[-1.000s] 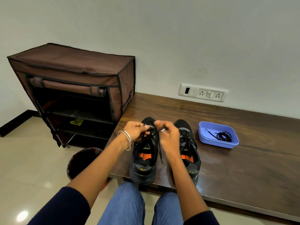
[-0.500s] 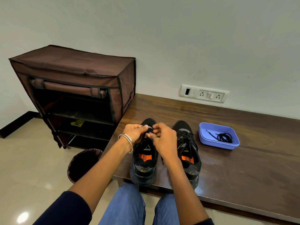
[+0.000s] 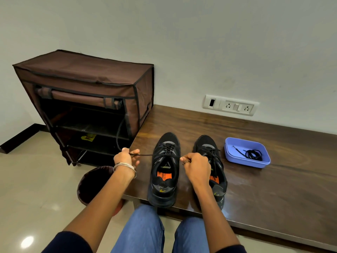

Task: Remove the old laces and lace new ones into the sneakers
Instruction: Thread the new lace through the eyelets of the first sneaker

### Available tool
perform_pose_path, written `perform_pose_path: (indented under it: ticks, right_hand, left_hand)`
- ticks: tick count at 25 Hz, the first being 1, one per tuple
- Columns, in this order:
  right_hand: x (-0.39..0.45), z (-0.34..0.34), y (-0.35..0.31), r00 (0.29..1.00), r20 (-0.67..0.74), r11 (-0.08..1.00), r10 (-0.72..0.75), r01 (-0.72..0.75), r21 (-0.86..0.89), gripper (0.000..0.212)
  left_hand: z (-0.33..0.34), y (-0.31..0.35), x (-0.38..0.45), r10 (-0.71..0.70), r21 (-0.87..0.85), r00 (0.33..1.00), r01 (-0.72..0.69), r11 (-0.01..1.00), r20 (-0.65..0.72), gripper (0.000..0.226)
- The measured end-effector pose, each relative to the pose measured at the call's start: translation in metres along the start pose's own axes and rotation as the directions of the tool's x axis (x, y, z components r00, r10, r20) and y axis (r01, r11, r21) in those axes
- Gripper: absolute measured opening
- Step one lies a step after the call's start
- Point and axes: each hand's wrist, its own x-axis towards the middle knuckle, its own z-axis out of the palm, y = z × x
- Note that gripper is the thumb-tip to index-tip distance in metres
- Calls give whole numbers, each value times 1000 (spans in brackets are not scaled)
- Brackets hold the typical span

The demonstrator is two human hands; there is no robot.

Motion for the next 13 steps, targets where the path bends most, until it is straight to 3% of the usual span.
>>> perform_pose_path:
  ticks: [4, 6, 7, 9, 10, 12, 13]
  right_hand:
    - [-4, 0, -4, 1000, -2, 998, -6, 6, 55, 17]
    - [-4, -1, -7, 1000, -12, 997, -29, 30, 71, 18]
    - [-2, 0, -7, 999, -3, 996, -52, 52, 76, 18]
    - [2, -1, -6, 996, 28, 992, -86, 83, 99, 17]
    - [4, -2, -7, 994, 49, 989, -98, 91, 120, 16]
    - [5, -2, -11, 990, 71, 985, -119, 109, 137, 16]
    - [5, -4, -13, 989, 74, 987, -126, 117, 107, 18]
  left_hand:
    - [-16, -11, 8, 45, 92, 991, -34, 995, -127, 21]
    - [-15, -13, 12, 98, 306, 980, -41, 951, -174, 27]
    - [-13, -14, 14, 118, 520, 975, -5, 854, -186, 43]
    - [-6, -13, 5, 154, 834, 969, 80, 546, -194, 77]
    - [-2, -11, -5, 241, 928, 966, -2, 373, -95, 82]
    - [8, -11, -17, 320, 930, 883, -367, 13, 344, 60]
    - [11, -14, -15, 275, 858, 818, -512, -52, 505, 44]
